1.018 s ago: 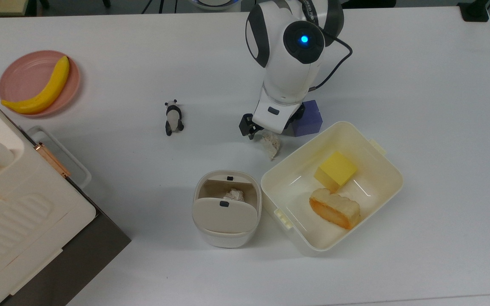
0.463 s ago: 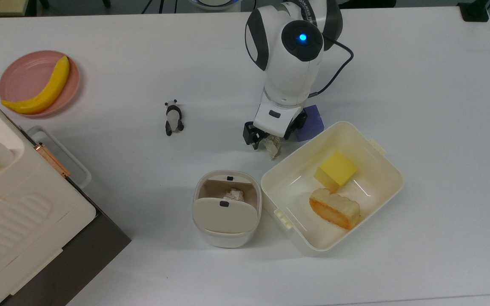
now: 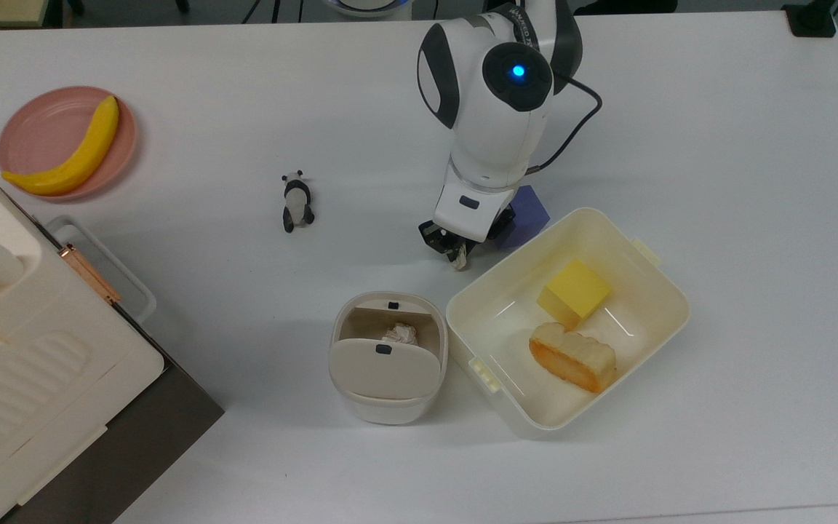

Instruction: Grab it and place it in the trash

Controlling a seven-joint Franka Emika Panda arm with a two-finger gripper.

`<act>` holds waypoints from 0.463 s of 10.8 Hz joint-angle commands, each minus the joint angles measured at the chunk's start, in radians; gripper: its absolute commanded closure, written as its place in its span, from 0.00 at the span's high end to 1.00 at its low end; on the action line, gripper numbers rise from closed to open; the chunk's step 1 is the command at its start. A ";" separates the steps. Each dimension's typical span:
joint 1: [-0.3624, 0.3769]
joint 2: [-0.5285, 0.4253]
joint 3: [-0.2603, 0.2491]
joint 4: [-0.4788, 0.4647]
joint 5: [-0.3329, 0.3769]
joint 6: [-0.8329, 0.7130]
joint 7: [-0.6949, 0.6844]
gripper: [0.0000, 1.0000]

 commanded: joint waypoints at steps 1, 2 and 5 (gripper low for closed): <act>0.010 -0.004 -0.010 0.009 -0.016 0.010 0.020 0.00; 0.004 -0.039 -0.010 0.009 -0.014 0.002 0.019 0.00; -0.042 -0.099 -0.008 0.095 0.012 -0.087 0.016 0.00</act>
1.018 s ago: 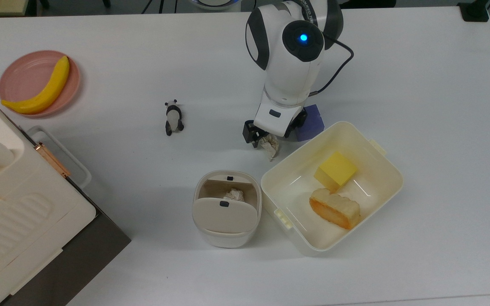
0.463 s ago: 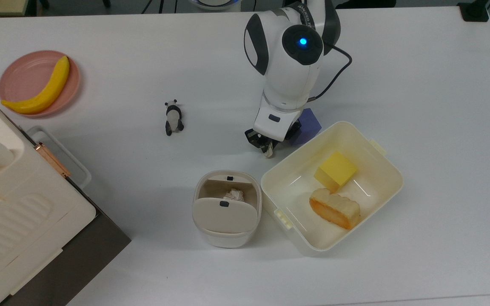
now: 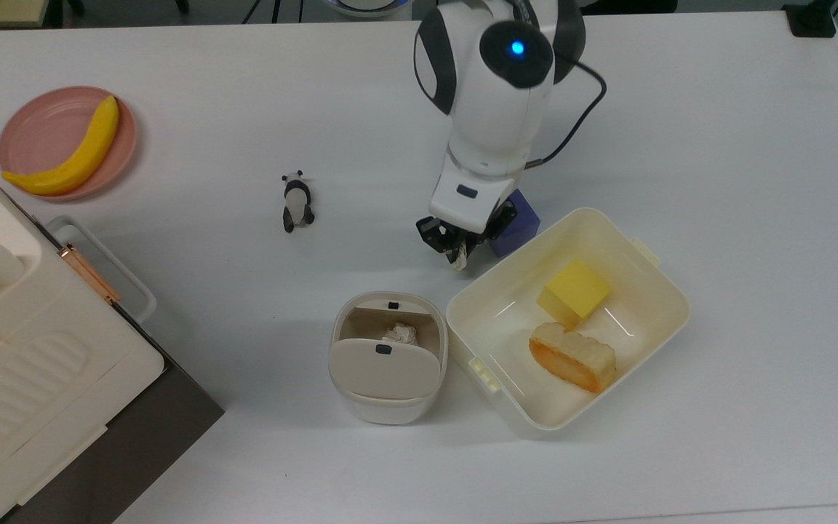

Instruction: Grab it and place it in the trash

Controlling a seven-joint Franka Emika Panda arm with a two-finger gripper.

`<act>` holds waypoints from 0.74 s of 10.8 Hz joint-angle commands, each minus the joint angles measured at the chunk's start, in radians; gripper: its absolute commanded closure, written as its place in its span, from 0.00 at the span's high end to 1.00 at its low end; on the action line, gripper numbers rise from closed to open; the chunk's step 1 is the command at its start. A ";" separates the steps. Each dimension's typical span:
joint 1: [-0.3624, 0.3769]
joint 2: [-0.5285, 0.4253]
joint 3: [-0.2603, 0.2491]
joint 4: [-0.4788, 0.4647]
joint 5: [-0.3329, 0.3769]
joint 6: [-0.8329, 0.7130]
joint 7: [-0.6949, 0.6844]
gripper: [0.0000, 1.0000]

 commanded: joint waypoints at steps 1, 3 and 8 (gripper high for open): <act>-0.058 -0.061 -0.007 0.098 0.033 -0.075 0.012 0.00; -0.115 -0.058 -0.006 0.161 0.041 -0.070 0.012 0.00; -0.164 0.031 -0.012 0.223 0.070 0.187 0.122 0.00</act>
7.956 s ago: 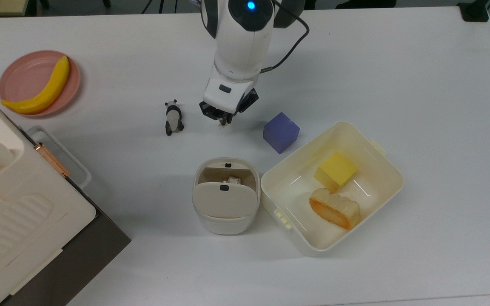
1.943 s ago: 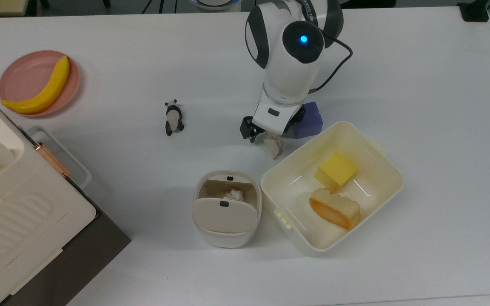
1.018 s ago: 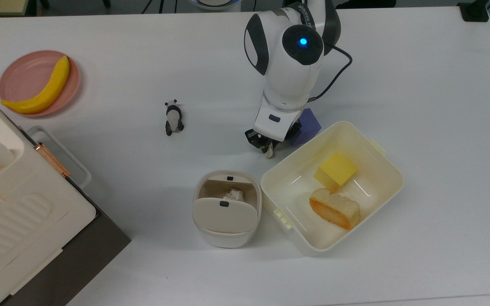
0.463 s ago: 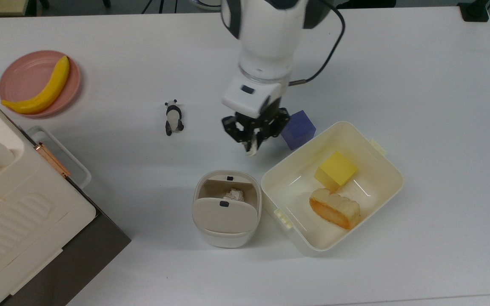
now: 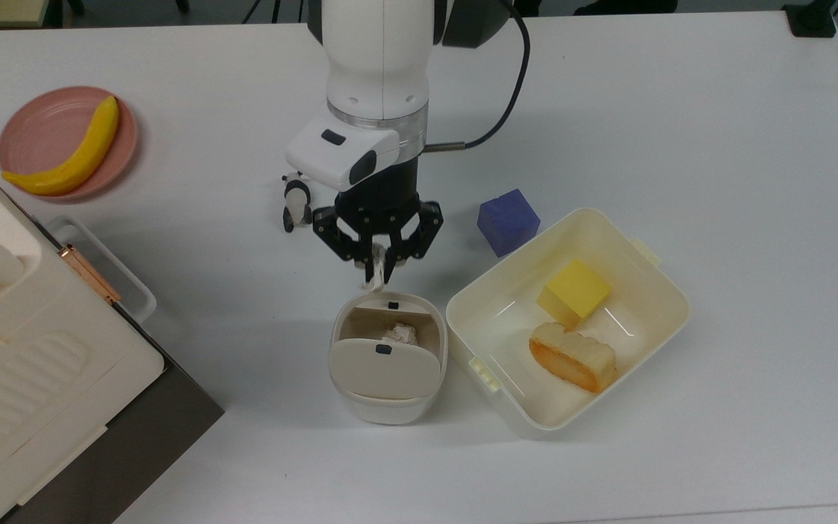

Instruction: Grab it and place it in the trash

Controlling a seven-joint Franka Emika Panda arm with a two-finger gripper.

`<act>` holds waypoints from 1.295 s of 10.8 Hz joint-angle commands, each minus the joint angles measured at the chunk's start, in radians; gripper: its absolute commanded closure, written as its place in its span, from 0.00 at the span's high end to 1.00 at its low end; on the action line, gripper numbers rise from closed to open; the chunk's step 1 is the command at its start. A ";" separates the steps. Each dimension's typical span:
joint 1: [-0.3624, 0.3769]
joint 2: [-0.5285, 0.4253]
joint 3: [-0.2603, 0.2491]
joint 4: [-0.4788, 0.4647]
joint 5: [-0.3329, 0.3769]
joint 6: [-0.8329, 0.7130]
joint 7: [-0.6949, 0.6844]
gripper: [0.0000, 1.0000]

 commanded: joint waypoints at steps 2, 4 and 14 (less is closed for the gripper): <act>-0.004 0.073 -0.007 0.026 0.004 0.148 0.103 0.59; -0.010 0.071 -0.007 0.026 0.004 0.149 0.172 1.00; 0.002 -0.155 0.007 -0.021 0.017 -0.502 0.192 1.00</act>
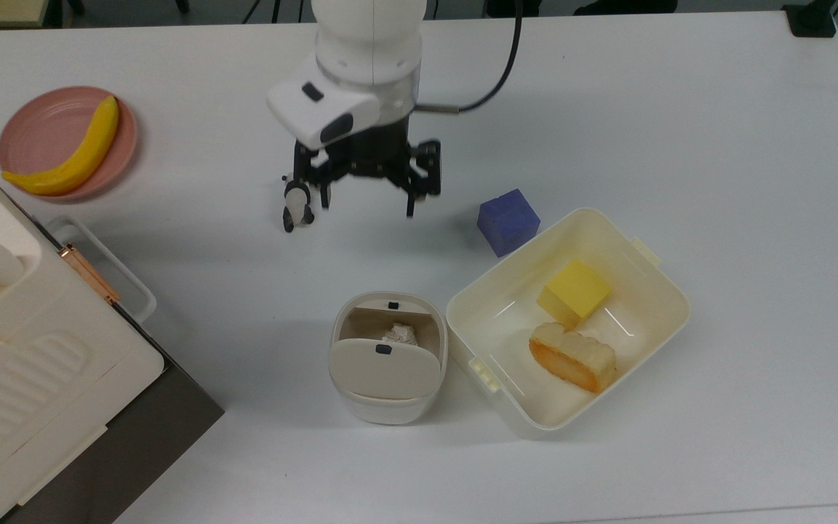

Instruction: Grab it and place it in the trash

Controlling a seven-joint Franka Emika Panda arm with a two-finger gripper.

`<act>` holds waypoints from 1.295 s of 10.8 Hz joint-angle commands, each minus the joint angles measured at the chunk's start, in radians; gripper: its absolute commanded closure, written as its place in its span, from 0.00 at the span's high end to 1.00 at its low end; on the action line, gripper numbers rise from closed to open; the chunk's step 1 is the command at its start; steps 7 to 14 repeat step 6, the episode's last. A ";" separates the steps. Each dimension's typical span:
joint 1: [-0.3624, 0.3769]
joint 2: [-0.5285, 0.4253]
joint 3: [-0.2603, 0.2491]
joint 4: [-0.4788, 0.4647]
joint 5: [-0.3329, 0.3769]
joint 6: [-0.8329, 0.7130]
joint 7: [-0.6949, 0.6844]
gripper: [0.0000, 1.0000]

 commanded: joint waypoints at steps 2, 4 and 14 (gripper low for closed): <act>0.013 -0.091 -0.006 -0.072 0.005 -0.179 -0.014 1.00; 0.012 -0.093 -0.006 -0.074 0.003 -0.179 -0.014 1.00; 0.009 -0.094 -0.008 -0.072 0.002 -0.181 -0.006 1.00</act>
